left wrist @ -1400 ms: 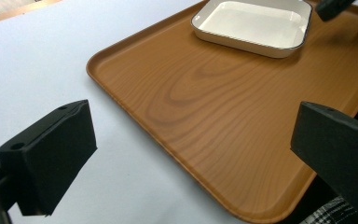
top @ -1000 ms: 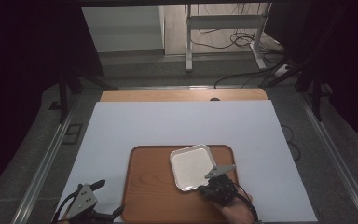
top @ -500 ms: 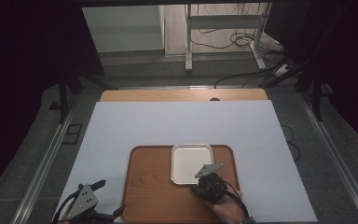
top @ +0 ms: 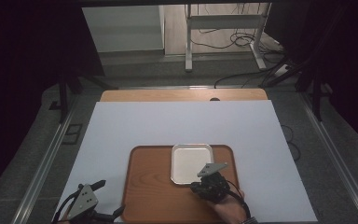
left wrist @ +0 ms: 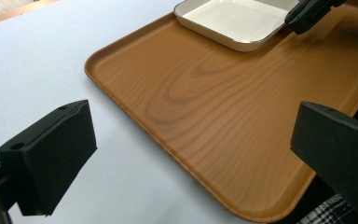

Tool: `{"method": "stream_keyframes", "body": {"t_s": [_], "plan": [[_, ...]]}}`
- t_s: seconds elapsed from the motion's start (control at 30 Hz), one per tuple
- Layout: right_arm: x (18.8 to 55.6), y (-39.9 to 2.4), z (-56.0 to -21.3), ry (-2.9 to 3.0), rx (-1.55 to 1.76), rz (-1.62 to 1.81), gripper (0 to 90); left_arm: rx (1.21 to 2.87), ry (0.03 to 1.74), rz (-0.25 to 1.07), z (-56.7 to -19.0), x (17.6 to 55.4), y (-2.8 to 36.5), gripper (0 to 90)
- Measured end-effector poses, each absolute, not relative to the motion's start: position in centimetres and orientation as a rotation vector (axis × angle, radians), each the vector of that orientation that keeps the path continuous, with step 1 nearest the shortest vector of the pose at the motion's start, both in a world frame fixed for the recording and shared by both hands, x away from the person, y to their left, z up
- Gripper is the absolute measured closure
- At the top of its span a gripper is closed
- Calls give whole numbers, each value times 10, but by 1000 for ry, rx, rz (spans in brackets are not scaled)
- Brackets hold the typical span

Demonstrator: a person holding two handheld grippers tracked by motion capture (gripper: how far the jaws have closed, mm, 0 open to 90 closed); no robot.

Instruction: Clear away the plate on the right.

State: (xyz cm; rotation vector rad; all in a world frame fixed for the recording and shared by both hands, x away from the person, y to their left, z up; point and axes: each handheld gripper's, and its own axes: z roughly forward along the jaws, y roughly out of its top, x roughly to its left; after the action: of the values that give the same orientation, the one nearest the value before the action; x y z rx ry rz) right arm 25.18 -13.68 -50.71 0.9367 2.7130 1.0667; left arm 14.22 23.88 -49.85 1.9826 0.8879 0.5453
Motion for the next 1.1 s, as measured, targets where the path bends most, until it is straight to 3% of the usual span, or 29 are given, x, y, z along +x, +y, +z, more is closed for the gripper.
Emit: {"method": "stream_keyframes", "body": {"t_s": [0.53, 1.1], "plan": [[252, -145, -498, 2633, 943, 1101, 610, 1984, 885, 546, -498, 142, 239, 1], [253, -162, -488, 2569, 976, 1136, 482, 1983, 885, 545, -498, 142, 239, 2]]}}
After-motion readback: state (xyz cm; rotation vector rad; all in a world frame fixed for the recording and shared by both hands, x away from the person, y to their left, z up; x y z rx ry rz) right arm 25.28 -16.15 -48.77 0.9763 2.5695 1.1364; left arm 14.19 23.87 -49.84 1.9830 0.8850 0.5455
